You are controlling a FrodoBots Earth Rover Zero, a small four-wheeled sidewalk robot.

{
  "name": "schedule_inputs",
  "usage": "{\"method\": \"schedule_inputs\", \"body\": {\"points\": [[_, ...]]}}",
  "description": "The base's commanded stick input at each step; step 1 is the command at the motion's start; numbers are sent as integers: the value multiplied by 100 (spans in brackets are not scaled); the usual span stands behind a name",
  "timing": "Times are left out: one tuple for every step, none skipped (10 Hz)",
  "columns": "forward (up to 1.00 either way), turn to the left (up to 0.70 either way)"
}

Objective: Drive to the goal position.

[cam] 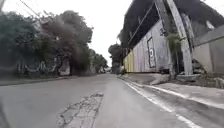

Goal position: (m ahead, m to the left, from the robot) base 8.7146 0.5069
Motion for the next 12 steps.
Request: {"method": "schedule_inputs", "body": {"points": [[100,0],[100,0],[100,0],[99,-3],[100,-25],[100,-38],[99,-18],[99,0],[100,0],[100,0],[100,0],[100,0]]}}
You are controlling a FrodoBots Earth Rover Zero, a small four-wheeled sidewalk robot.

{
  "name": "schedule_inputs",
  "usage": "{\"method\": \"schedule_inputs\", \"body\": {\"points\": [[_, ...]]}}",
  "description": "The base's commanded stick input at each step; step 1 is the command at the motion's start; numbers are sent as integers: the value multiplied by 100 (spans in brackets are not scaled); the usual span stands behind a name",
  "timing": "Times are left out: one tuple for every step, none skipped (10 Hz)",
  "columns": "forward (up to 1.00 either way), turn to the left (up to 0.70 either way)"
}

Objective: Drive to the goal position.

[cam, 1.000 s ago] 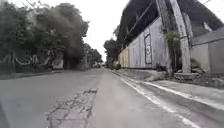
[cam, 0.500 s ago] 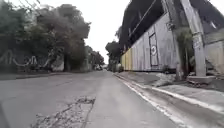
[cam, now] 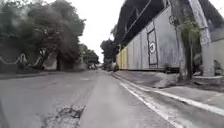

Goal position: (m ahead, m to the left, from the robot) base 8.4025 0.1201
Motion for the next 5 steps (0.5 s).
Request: {"method": "schedule_inputs", "body": {"points": [[100,0],[100,-7],[100,-19],[100,-16],[99,0]]}}
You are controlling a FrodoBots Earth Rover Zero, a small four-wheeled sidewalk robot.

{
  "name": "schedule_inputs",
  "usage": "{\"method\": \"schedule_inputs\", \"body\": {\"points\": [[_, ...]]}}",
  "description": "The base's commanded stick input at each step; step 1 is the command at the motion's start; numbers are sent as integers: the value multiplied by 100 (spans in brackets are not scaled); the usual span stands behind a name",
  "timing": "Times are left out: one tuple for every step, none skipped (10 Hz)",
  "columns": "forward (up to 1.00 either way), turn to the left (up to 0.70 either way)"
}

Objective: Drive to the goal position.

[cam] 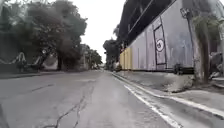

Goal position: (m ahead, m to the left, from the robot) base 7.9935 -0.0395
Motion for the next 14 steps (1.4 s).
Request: {"method": "schedule_inputs", "body": {"points": [[100,0],[99,0],[100,2],[100,8],[100,19],[100,0],[100,0],[100,0],[100,0],[100,0],[99,0],[100,0],[100,0],[100,0]]}}
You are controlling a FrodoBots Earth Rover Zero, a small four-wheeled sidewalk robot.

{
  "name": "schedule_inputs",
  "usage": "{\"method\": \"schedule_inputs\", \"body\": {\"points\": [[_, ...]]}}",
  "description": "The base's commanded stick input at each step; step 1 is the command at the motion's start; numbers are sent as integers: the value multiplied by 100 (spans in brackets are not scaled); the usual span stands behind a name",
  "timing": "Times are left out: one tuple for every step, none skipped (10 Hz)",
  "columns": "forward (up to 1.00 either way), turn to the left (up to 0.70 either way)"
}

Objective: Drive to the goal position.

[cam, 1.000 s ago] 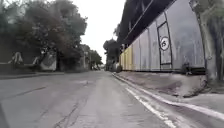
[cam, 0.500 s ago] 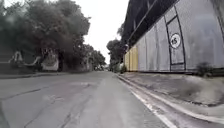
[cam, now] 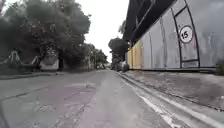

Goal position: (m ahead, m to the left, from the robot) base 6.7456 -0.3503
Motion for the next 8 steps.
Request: {"method": "schedule_inputs", "body": {"points": [[100,0],[100,0],[100,0],[100,0],[100,0],[100,0],[100,0],[100,0]]}}
